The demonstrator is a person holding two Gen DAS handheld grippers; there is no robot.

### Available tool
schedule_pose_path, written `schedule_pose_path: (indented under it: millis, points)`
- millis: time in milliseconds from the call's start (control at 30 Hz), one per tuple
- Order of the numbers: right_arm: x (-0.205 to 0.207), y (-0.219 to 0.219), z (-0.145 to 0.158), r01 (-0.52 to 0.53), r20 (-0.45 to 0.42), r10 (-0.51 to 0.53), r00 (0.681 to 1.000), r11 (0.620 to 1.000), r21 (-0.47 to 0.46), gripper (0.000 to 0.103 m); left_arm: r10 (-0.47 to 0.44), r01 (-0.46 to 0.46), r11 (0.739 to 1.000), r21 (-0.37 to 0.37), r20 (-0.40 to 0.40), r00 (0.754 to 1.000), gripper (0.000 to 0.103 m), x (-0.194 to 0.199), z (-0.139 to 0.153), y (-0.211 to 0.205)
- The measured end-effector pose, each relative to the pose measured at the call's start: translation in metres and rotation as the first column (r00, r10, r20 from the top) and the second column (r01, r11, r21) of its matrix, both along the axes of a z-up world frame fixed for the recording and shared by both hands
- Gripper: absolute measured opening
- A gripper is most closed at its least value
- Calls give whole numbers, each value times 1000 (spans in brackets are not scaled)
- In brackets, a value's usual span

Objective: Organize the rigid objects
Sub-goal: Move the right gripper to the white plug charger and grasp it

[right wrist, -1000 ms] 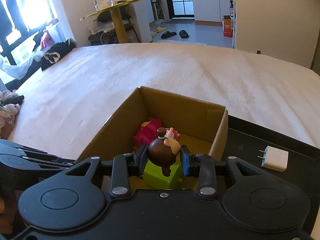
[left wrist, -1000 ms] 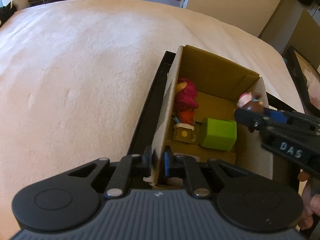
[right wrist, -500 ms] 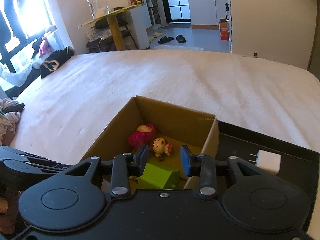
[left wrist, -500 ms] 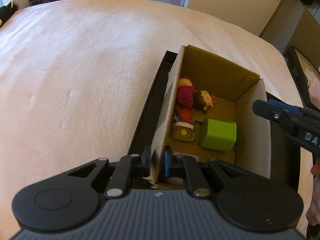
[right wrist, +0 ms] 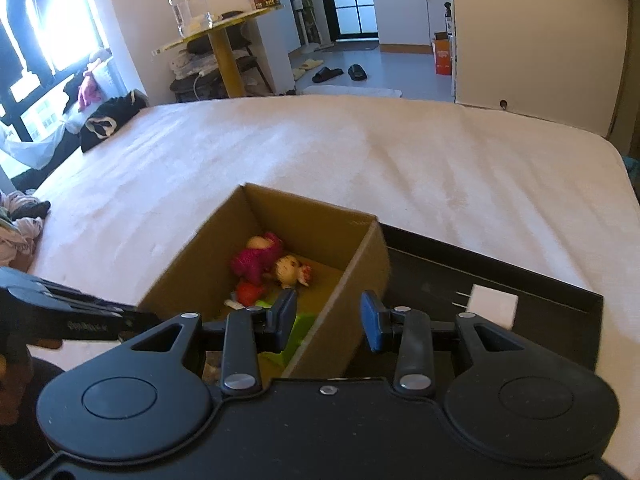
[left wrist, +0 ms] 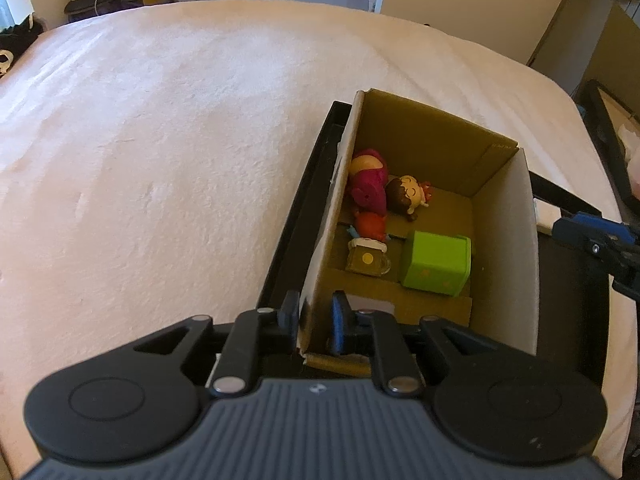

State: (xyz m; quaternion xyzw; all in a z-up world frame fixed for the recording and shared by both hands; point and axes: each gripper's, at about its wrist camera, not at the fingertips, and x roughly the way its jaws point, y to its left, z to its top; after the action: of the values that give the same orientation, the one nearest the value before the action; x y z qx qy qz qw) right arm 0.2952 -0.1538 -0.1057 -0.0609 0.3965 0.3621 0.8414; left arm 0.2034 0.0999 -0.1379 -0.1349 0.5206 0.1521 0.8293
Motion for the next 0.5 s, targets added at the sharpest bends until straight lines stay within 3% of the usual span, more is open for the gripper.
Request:
schedule_pose_path:
  millis: [33, 100, 167, 267, 433, 500]
  points:
    - [3, -2, -2, -8, -3, 8, 1000, 1000, -6, 37, 1, -1, 1000, 6, -4, 1000, 23, 0, 1, -1]
    - [10, -8, -4, -9, 4, 9, 1000, 1000, -18, 37, 5, -4, 1000, 23, -8, 1000, 39, 0, 3, -3]
    - [16, -13, -6, -17, 9, 18, 1000, 999, -38, 37, 10, -9, 999, 32, -8, 1000, 47, 0, 5, -2]
    - [25, -23, -14, -23, 14, 24, 1000, 998, -59, 37, 12, -11, 999, 51, -18, 1000, 50, 1, 5, -4]
    - [40, -32, -29, -41, 12, 42, 999, 994, -101, 46, 18, -15, 996, 92, -36, 999, 59, 6, 6, -6]
    - [44, -36, -35, -60, 30, 64, 997, 991, -118, 50, 27, -23, 995, 99, -41, 999, 67, 8, 7, -6]
